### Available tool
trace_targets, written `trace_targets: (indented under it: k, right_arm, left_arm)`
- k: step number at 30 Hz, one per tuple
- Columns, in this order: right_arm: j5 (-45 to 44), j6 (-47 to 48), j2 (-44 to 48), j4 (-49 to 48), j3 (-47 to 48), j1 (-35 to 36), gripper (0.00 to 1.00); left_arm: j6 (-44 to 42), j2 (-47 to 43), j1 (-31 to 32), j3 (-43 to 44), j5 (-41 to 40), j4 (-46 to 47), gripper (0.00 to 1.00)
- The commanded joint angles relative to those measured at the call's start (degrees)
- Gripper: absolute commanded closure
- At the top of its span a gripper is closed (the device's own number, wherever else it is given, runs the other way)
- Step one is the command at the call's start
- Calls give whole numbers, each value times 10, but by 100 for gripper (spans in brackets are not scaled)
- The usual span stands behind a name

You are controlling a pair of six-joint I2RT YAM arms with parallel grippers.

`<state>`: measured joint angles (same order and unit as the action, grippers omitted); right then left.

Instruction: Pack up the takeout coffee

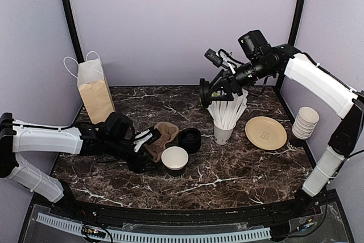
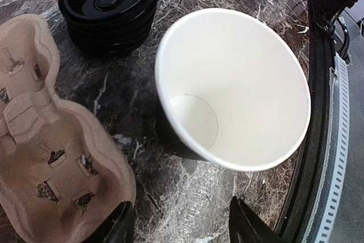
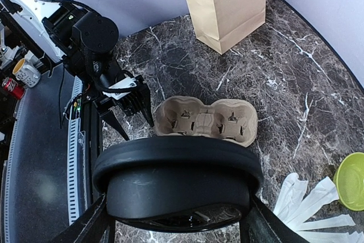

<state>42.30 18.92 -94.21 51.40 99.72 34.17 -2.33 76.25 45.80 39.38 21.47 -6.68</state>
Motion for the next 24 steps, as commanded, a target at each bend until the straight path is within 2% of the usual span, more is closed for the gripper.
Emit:
trace_targets:
  k: [1, 15, 24]
  right_arm:
    - [-8, 15, 12, 8, -2, 8, 33]
    - [-27, 28, 15, 12, -20, 10, 33]
    - [-74, 48, 5, 32, -14, 25, 33]
  left_arm:
    - [-33, 8, 3, -12, 18, 71, 41]
    - [-59, 118, 18, 43, 80, 129, 46]
    - [-67, 167, 28, 68, 101, 165, 47]
